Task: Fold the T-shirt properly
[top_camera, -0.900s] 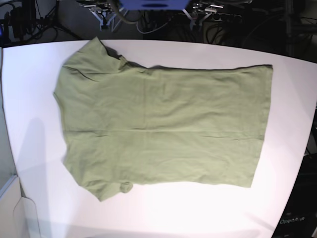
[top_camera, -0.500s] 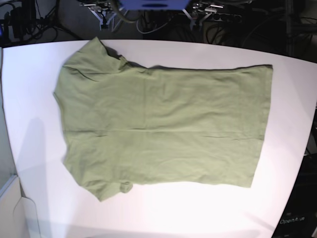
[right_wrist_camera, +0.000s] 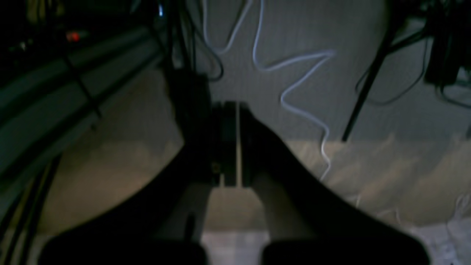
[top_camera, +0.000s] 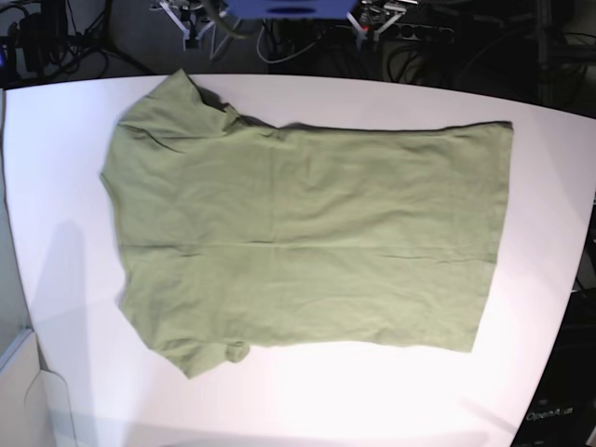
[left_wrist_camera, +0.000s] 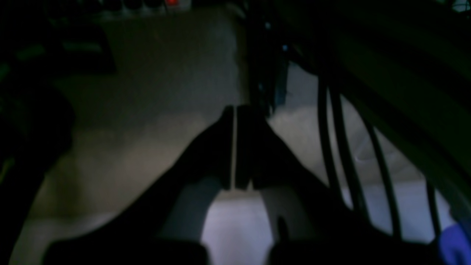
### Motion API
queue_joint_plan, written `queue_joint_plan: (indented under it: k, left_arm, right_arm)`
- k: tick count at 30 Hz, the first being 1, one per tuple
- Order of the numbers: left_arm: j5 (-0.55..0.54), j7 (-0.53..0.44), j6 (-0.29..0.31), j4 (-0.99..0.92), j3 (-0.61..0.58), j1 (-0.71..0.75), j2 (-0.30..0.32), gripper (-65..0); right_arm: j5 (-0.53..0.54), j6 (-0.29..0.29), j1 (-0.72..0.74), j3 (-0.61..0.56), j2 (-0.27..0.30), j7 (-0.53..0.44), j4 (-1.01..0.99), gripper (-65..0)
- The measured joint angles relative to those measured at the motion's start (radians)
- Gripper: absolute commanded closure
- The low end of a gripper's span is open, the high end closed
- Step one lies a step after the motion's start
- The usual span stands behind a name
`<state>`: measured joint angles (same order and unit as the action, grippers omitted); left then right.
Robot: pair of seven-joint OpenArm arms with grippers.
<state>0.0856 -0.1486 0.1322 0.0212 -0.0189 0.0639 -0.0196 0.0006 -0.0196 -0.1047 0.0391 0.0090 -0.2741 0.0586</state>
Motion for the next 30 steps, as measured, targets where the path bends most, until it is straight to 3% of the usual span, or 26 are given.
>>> queue_joint_plan:
  k: [6,10,23,30]
  left_arm:
    - [-0.014,-0.326,-0.004,0.002,-0.001,0.081,0.005,-0.7]
    - [-0.038,-0.490,0.002,-0.002,0.019,0.126,0.023,-0.7]
    - [-0.073,-0.920,0.003,-0.006,0.047,0.287,0.085,-0.7]
    - [-0.161,-1.136,0.003,-0.006,0.047,0.354,0.086,-0.7]
  right_arm:
    - [0.000,0.000,-0.080,0.000,-0.001,-0.213,0.002,0.0]
    - [-0.001,0.000,-0.125,-0.005,0.000,-0.389,0.008,0.0]
    - [-0.012,0.001,-0.291,-0.007,0.042,-0.858,0.005,0.0]
    - [-0.008,0.000,-0.345,-0.002,0.069,-1.026,0.003,0.0]
